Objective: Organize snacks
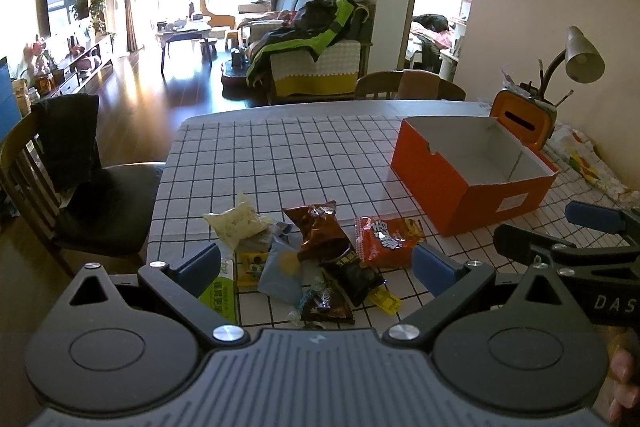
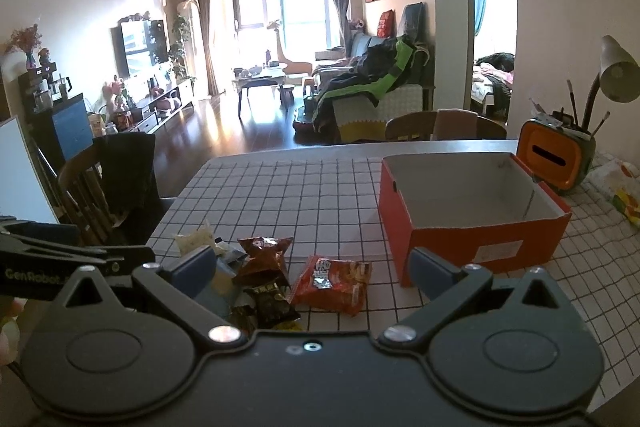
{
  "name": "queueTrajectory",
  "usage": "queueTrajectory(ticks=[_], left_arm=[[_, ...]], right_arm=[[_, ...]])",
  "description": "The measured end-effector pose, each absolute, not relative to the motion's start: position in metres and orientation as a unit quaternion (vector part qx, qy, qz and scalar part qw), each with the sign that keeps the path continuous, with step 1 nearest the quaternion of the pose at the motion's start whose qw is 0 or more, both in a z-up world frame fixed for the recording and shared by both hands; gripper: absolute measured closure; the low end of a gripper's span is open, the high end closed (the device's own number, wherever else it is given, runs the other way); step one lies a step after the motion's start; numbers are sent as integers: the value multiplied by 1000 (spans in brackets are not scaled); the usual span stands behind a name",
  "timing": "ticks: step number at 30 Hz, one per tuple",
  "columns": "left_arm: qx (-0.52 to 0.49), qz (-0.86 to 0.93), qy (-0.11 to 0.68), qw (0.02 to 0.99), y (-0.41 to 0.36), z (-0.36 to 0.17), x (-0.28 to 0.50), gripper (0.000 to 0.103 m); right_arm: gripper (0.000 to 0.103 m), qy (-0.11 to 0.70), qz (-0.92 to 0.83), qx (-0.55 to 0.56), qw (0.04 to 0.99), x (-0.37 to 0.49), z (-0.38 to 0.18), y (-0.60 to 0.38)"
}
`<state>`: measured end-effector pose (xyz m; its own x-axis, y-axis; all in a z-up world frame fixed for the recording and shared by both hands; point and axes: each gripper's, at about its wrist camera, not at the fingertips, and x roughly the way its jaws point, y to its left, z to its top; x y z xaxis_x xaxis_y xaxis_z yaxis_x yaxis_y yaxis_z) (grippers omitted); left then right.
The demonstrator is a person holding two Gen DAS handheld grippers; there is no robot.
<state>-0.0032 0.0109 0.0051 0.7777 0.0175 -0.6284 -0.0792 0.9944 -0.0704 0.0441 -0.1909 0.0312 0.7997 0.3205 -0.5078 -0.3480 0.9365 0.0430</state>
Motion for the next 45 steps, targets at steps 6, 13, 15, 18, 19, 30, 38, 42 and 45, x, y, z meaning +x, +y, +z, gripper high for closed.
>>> queueTrajectory(ticks=[6,13,15,18,19,30,38,42,45], left_arm=[[-48,33,339,939,12,2,2,0],[-52,51,346,935,21,-5,17,0],[-52,53,351,933,24,-9,23,0],[-58,62,369,925,29,-18,34,0],[-61,63,375,923,30,-21,37,0],[-57,34,428,901,28,-61,61,1],[-10,6,448,894,12,-90,69,3],[-11,-6,473,881,11,-108,72,8],[-31,-9,496,868,12,-122,78,16]], right_arm=[[0,271,190,-25,943,56,28,-189],[0,288,225,-33,930,81,18,-183],[0,290,240,-45,925,89,15,-182],[0,298,257,-63,917,106,5,-181],[0,307,261,-70,913,112,1,-181],[5,338,352,-176,855,161,-45,-176],[11,321,392,-273,818,189,-71,-172],[13,319,404,-306,801,207,-85,-170],[14,315,406,-317,797,218,-92,-169]])
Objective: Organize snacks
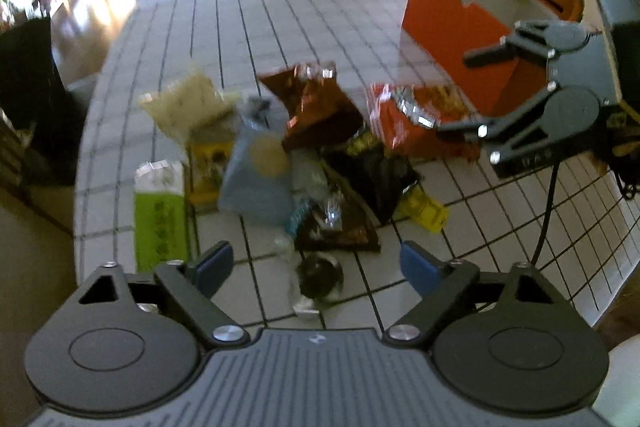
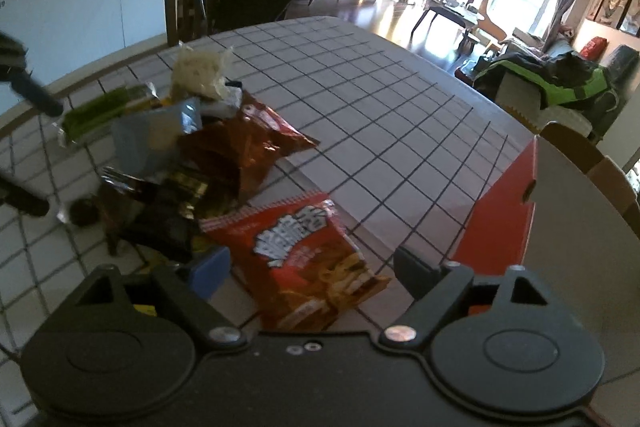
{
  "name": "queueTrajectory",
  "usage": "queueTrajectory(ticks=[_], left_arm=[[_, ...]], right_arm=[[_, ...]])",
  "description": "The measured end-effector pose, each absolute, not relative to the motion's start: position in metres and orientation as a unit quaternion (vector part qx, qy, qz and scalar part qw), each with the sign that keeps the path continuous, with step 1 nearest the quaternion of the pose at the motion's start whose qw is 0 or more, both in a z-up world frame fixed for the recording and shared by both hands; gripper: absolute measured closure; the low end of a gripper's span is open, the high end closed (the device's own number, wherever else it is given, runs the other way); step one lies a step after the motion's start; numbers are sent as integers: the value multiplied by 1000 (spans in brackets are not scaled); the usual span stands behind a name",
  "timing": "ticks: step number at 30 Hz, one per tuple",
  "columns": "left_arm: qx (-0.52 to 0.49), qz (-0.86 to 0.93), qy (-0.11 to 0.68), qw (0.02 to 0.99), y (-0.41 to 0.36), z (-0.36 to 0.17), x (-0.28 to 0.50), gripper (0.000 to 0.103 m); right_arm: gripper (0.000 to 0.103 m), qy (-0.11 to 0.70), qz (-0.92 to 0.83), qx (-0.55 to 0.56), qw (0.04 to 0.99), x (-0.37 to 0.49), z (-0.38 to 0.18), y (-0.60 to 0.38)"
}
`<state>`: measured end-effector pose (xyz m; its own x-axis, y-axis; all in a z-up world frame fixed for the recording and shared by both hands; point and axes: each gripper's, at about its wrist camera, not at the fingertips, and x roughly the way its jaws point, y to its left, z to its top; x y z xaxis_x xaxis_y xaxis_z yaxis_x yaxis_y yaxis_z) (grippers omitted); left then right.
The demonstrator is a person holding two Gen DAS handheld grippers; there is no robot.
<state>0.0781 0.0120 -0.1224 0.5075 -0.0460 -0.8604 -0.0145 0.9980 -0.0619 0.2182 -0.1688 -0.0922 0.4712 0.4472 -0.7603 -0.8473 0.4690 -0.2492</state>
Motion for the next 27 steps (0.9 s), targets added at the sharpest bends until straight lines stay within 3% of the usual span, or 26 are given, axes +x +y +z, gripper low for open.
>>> queueTrajectory(ticks=[8,15,20,23,27], left_arm=[[-57,2,525,849,15,-148,89,29],[-63,1,539,840,12,-160,91,38],[-53,7,537,842,10,-161,91,43],[-41,14,533,845,9,-161,90,50],[-19,21,530,847,5,-160,90,67]], right_arm=[[19,321,444,-361,754,232,-108,-145],[16,365,440,-374,730,249,-125,-133],[19,413,433,-325,732,263,-126,-138],[22,431,429,-300,735,265,-126,-142],[27,431,417,-291,746,261,-126,-143]])
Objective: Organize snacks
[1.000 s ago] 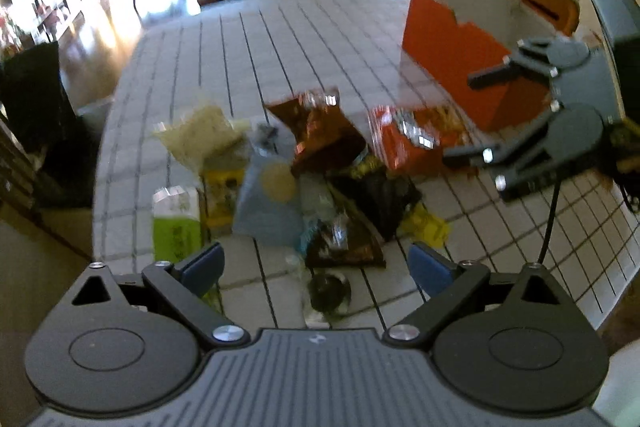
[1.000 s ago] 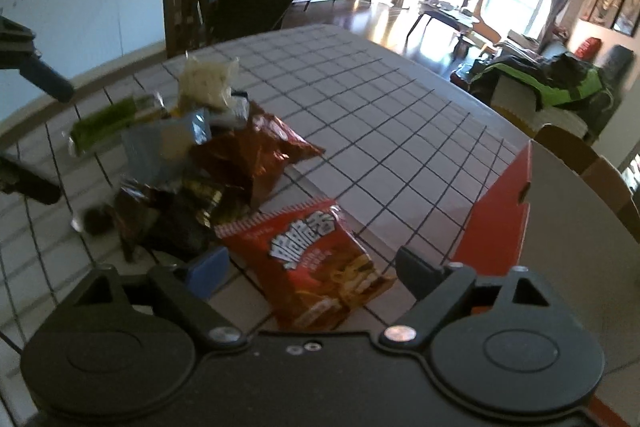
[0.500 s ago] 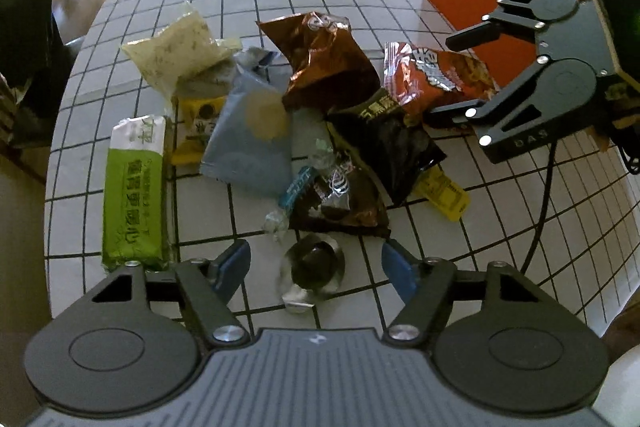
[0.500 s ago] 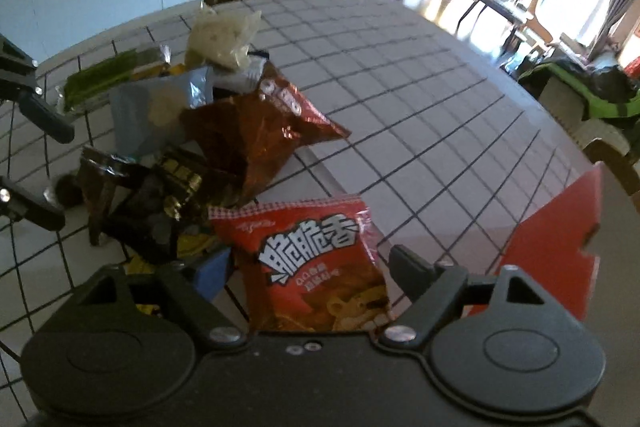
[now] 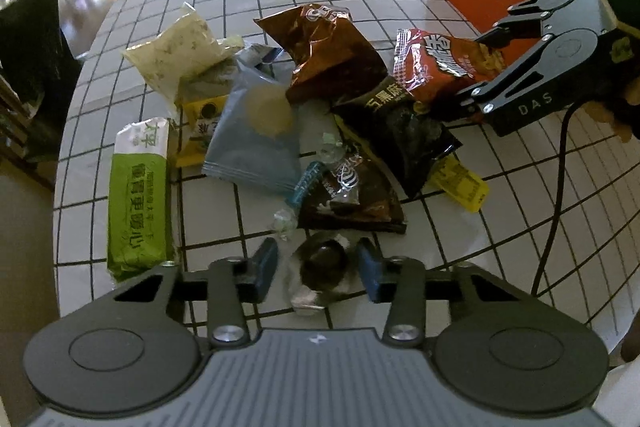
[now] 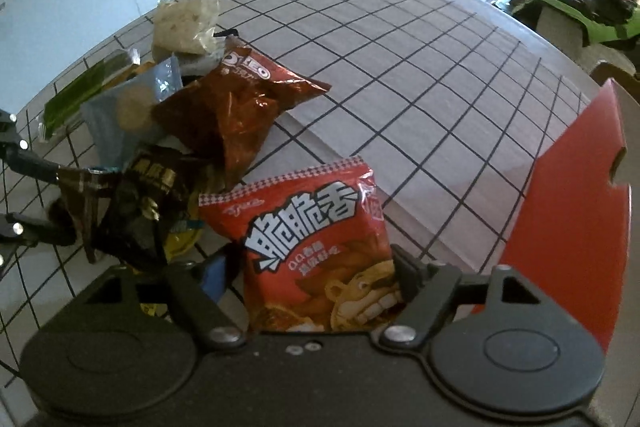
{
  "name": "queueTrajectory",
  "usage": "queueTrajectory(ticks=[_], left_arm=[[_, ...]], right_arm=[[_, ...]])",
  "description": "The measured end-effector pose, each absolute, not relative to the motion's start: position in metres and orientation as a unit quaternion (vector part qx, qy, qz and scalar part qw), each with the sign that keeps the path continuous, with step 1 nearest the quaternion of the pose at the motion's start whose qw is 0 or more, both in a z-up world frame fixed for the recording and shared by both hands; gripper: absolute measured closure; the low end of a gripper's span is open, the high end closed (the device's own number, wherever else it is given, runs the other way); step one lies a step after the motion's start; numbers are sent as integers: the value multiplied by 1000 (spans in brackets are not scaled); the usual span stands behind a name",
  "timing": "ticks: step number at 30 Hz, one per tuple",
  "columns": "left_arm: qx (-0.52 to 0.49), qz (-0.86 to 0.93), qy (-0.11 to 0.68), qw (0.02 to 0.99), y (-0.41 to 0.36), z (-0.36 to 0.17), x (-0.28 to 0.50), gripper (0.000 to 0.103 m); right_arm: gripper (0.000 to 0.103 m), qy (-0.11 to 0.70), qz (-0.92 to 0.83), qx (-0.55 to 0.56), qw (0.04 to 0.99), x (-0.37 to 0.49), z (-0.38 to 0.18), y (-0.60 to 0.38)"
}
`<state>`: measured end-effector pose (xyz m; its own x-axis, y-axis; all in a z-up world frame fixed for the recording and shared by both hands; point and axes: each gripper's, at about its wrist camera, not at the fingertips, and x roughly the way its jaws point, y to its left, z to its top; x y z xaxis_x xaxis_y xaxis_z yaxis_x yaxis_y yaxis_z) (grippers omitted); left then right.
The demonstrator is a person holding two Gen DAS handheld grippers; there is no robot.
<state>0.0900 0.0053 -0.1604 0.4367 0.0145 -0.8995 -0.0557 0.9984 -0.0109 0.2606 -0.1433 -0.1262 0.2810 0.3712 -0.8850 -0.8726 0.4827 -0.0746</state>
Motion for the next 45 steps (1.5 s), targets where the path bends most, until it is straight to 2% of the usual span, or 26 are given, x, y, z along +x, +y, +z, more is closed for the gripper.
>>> queueTrajectory(ticks=[5,16,33,45], left_arm=[[-19,15,528,849,6,-161,91,70],[-41,19,515,856,13,-151,78,71],[6,-16,426,905,10,-86,48,71],[-1,-46,391,919,-12,-41,73,71]], right_arm=[[35,435,398,-267,762,255,-124,-148],[35,422,351,-243,800,229,-105,-161],[35,384,263,-179,867,169,-33,-193],[35,343,205,-152,904,158,14,-215]])
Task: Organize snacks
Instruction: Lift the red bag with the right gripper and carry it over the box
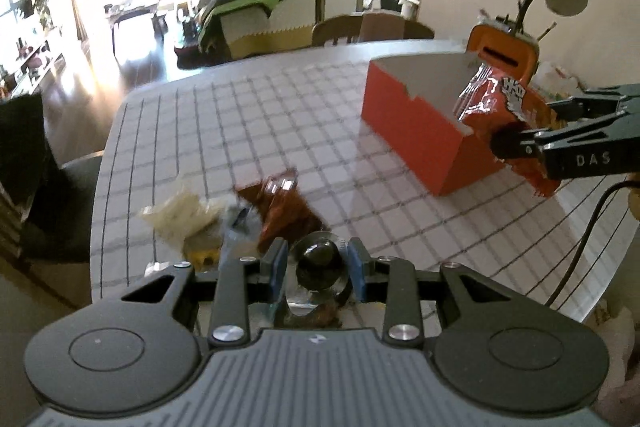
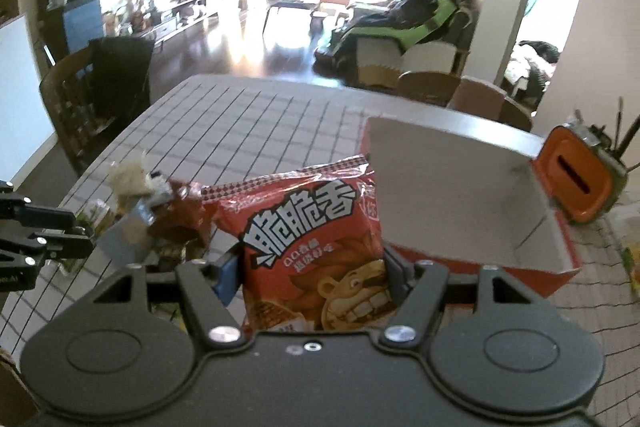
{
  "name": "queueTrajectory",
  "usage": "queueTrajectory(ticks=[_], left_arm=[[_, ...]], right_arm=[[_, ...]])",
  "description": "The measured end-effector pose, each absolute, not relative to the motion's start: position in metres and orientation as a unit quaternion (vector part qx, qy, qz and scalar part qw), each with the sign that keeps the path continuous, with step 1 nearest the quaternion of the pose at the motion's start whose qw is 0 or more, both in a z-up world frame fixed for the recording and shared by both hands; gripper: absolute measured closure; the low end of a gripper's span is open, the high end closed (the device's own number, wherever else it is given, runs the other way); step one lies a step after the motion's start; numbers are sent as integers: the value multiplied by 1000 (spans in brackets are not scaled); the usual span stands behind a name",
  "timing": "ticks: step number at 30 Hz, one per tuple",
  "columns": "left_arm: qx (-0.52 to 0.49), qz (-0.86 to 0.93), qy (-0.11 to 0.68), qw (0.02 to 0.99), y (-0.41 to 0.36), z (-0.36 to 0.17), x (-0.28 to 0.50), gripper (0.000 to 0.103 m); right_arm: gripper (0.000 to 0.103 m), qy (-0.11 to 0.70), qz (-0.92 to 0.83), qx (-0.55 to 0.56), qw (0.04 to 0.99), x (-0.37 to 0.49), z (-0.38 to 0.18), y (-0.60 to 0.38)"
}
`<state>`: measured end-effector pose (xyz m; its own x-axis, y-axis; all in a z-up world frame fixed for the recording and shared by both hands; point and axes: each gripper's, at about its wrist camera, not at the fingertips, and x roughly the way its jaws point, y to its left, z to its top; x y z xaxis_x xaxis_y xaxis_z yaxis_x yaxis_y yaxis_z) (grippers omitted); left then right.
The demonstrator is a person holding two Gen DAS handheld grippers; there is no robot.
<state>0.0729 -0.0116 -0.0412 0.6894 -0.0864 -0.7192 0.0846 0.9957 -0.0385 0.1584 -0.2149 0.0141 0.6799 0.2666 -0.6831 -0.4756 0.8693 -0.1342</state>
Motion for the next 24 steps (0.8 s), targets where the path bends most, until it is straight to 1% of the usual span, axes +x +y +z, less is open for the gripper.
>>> queueTrajectory(ticks=[5,12,17,24], left_arm=[[8,-64,377,924,-37,-18,102,71],[9,-82,379,922,-90,-7,159,71],[18,-82,384,919,-131,-6,202,71],[19,-73,410,909,-178,-16,262,71]], right_arm=[[35,332,188,-146,913,177,29,-234],[35,323,165,-153,919,221,36,-276],[35,330,162,-158,917,260,32,-310],[35,359,174,-164,902,311,9,-341]])
